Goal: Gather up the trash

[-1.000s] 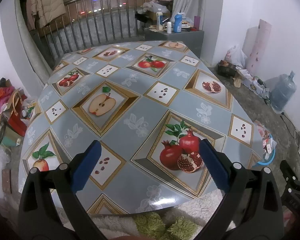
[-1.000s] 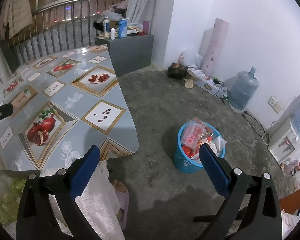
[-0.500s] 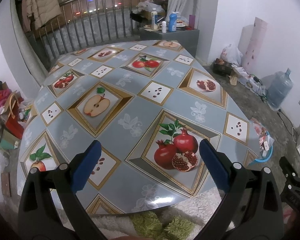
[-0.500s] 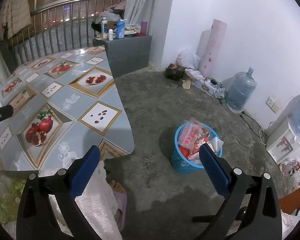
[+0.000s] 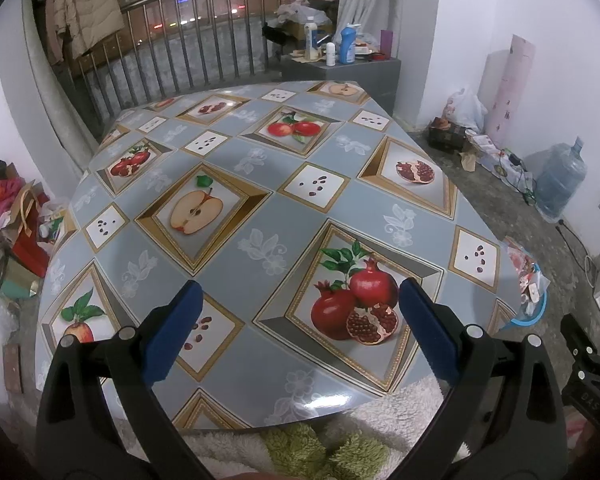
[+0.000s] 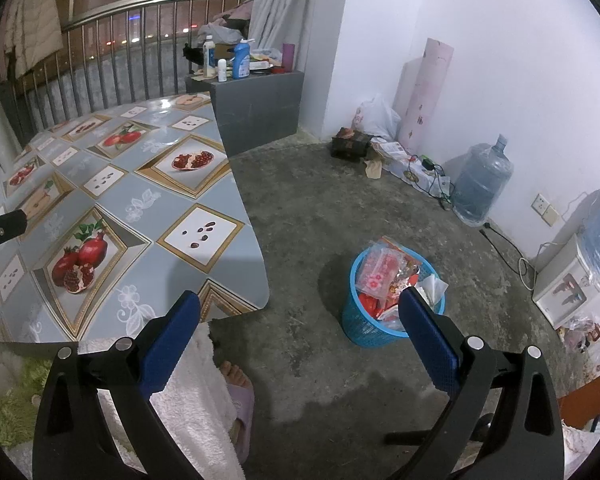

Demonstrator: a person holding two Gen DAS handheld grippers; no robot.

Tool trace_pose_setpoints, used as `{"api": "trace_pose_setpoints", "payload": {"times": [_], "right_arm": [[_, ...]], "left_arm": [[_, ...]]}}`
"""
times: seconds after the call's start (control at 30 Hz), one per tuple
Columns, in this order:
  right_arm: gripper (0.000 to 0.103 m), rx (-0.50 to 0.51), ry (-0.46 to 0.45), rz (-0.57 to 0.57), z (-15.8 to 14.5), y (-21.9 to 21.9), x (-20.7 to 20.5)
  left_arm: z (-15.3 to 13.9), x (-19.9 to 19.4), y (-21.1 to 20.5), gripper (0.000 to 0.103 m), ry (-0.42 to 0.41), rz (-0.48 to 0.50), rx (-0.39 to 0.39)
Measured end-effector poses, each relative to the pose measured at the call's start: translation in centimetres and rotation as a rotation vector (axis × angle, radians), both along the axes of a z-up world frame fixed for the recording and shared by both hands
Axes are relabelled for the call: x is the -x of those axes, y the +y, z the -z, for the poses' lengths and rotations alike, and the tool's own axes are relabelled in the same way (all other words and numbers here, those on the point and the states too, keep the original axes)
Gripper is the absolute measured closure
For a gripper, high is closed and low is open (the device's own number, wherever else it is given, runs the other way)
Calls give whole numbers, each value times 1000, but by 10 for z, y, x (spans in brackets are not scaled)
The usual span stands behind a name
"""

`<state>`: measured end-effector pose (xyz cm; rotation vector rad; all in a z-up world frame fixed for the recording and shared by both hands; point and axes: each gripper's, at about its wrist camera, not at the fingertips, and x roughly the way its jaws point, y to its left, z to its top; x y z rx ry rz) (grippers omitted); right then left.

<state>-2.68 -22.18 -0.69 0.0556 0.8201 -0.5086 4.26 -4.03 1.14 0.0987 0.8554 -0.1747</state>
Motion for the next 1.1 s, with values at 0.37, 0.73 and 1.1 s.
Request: {"api": "trace_pose_setpoints", "payload": {"times": [0.37,0.73,1.1], "right_arm": [[7,-2,1,-2,0,1,0],[7,-2,2,-2,0,3,-1],[7,-3,3,-8,0,3,-1]], "left_arm": [[0,0,2,9,1,-4,1],[0,0,2,9,2,-4,1],[0,0,2,9,3,-4,1]]}}
